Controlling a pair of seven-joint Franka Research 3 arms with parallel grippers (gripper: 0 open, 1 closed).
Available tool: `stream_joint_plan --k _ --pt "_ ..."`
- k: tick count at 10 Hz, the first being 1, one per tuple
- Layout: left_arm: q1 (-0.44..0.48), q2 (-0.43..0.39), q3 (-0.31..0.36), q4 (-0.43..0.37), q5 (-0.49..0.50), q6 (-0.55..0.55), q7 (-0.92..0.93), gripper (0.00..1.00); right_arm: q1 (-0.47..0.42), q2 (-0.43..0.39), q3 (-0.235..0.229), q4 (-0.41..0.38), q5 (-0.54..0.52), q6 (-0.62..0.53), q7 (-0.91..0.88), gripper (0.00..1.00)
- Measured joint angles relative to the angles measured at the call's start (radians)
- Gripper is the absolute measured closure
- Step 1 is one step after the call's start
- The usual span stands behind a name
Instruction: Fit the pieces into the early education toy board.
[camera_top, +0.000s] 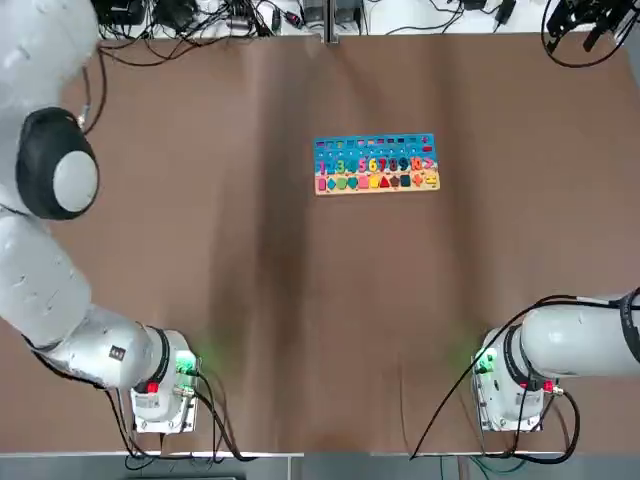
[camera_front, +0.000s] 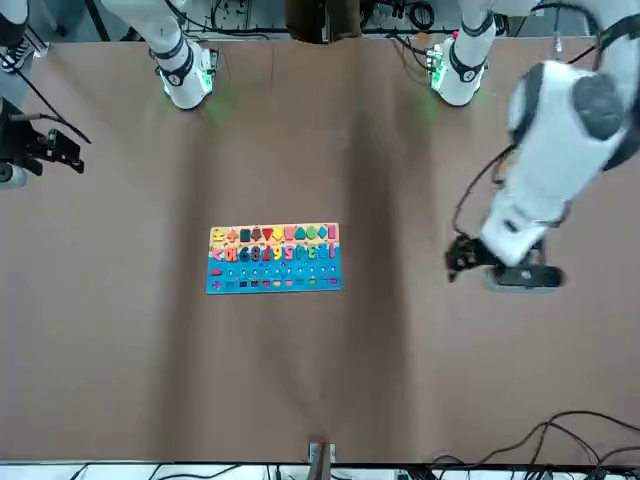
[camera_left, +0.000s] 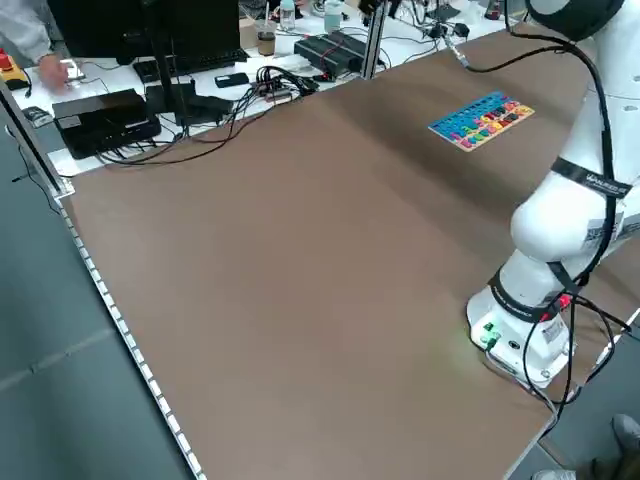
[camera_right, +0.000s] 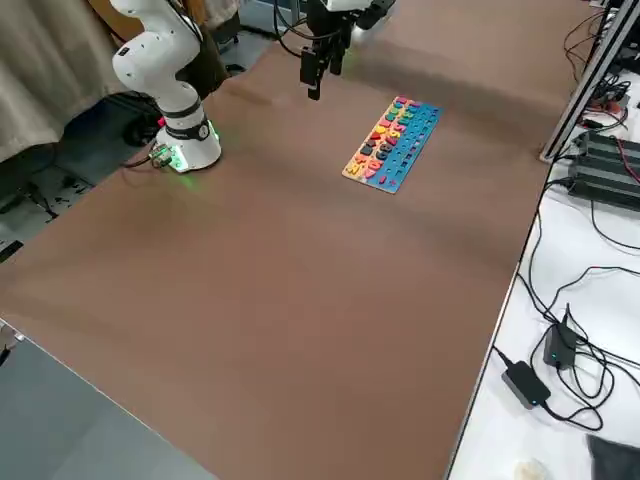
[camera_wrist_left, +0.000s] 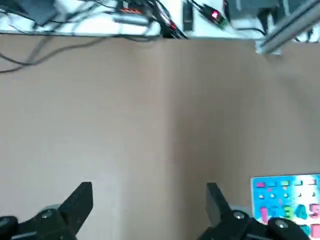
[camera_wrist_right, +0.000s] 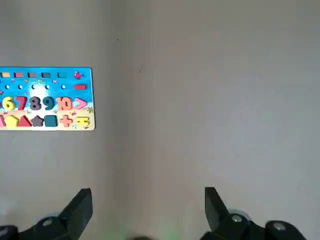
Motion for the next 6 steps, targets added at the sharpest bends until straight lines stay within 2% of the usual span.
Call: stream_joint_plan --k 3,6 --pt "0.109 -0.075 -0.007 -0.019 0.0 -0.097 0.134 0.0 -0.001 -0.001 -0.001 0.005 0.0 0.0 0.0 0.01" --pt "0.127 -0.148 -0.008 -0.103 0.0 -0.134 0.18 0.0 -0.001 -0.001 0.0 0.005 0.0 0.0 0.0 0.01"
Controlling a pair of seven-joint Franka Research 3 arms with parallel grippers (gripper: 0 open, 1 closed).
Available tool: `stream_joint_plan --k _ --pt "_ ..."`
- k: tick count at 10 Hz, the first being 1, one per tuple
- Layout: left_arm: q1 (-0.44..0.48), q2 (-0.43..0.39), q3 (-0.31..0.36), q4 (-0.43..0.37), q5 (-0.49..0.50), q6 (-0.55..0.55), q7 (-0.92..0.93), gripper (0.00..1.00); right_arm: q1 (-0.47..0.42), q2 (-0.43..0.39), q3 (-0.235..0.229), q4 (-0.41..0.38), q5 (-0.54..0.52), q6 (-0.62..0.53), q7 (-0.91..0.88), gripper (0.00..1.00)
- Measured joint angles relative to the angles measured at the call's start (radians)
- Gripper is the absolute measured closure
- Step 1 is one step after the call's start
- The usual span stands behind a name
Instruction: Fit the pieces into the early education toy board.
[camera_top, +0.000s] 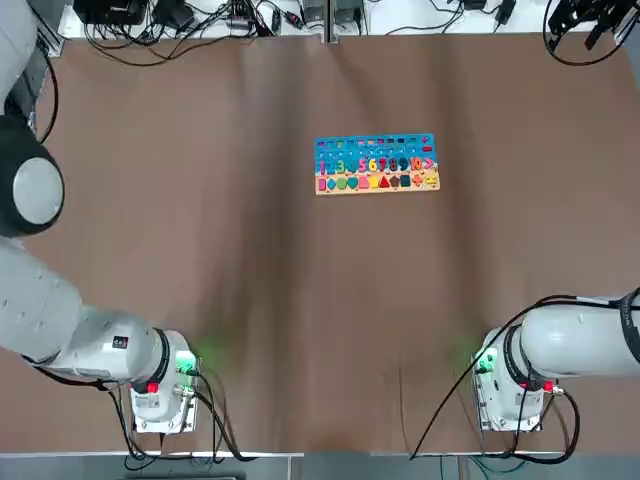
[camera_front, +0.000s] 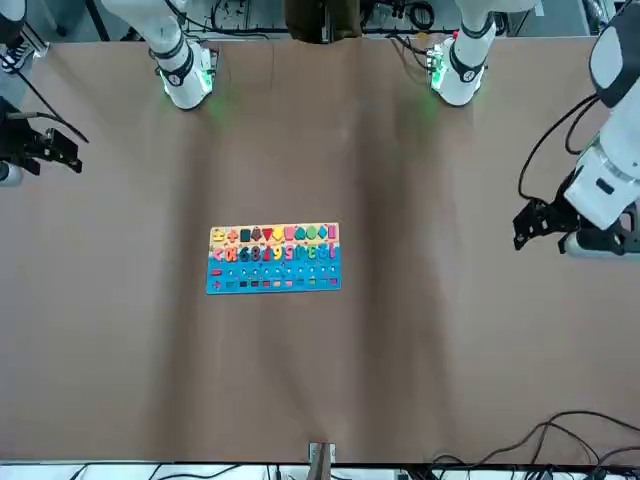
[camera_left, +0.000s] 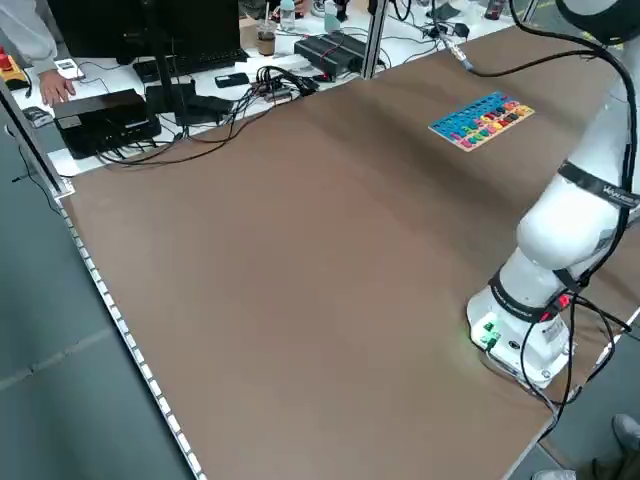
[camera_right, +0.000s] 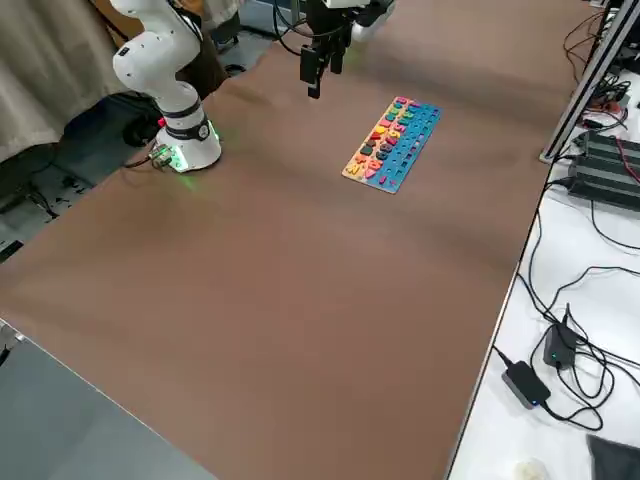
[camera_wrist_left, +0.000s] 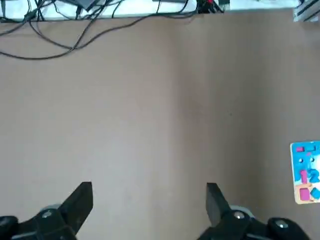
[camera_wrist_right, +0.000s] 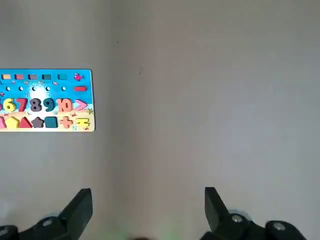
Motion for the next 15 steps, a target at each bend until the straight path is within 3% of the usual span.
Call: stream_joint_plan --k 8,11,15 --pt "0.049 -0.181 -0.001 -0.199 0.0 0.008 0.018 0.02 -0.008 0.047 -0.002 0.043 -0.001 -0.001 0.0 0.01" --pt "0.049 -0.17 0.002 -0.191 0.0 -0.055 0.016 0.03 -0.008 0.049 0.003 0.048 -0.001 -0.022 0.0 0.01" --pt "0.05 -0.101 0.006 -0.053 0.0 -0.129 0.015 0.04 -0.008 0.049 0.003 0.048 -0.001 -0.034 0.0 0.01"
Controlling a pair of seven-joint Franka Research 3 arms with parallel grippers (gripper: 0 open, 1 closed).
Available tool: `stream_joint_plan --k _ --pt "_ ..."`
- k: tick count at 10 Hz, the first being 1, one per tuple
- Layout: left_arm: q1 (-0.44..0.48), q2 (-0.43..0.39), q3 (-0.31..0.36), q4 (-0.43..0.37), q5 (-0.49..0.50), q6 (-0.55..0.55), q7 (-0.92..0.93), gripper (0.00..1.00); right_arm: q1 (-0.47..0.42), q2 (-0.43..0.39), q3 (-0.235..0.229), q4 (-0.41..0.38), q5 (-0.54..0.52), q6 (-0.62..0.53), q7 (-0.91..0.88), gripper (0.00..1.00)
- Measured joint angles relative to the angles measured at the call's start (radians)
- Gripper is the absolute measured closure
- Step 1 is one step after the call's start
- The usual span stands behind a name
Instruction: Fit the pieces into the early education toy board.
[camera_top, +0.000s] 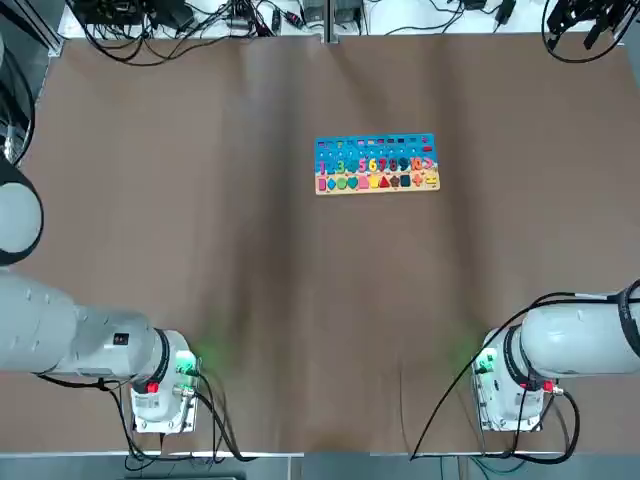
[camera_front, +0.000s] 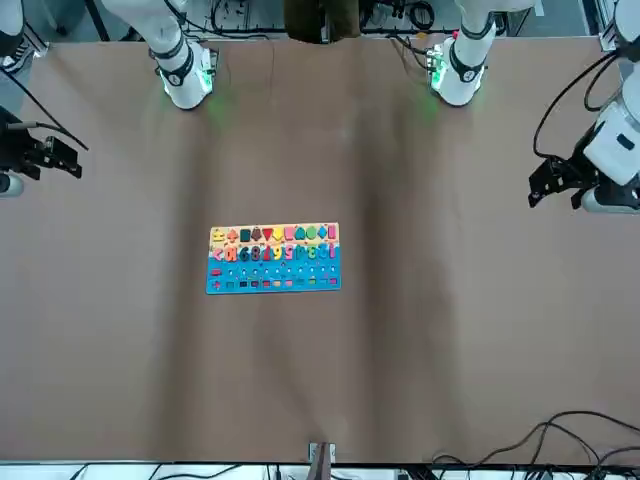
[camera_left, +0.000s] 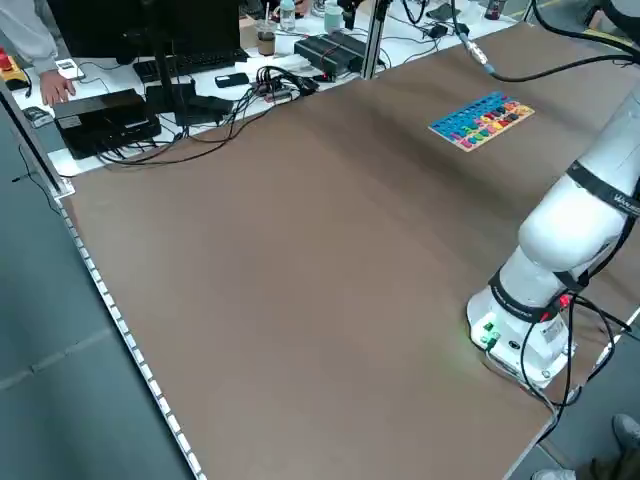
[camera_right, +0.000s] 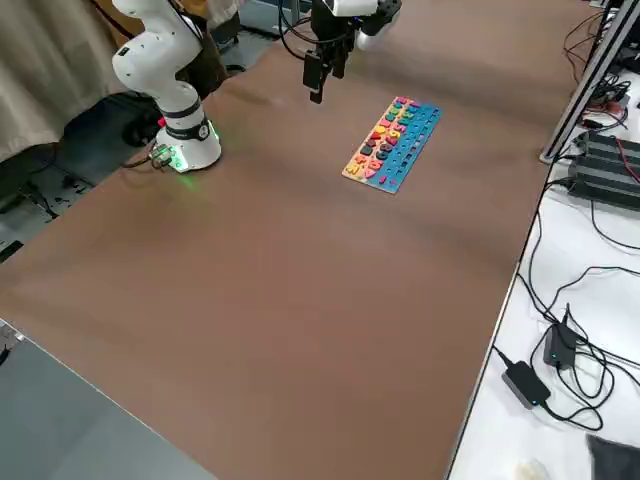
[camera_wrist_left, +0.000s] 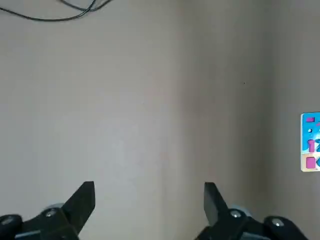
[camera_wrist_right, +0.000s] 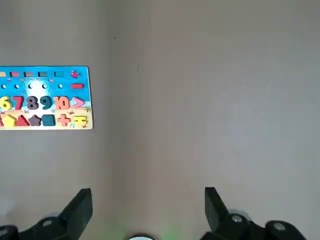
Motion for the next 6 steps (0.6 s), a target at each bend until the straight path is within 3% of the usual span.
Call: stream_joint_plan --k 2,6 --pt "0.002 0.03 0.001 0.047 0.0 -0.051 0.0 0.04 0.0 0.0 0.001 0.0 0.0 0.0 0.0 0.01" --pt "0.003 0.046 0.001 0.053 0.0 -0.056 -0.001 0.04 0.0 0.0 0.001 0.0 0.0 -0.002 0.0 0.01"
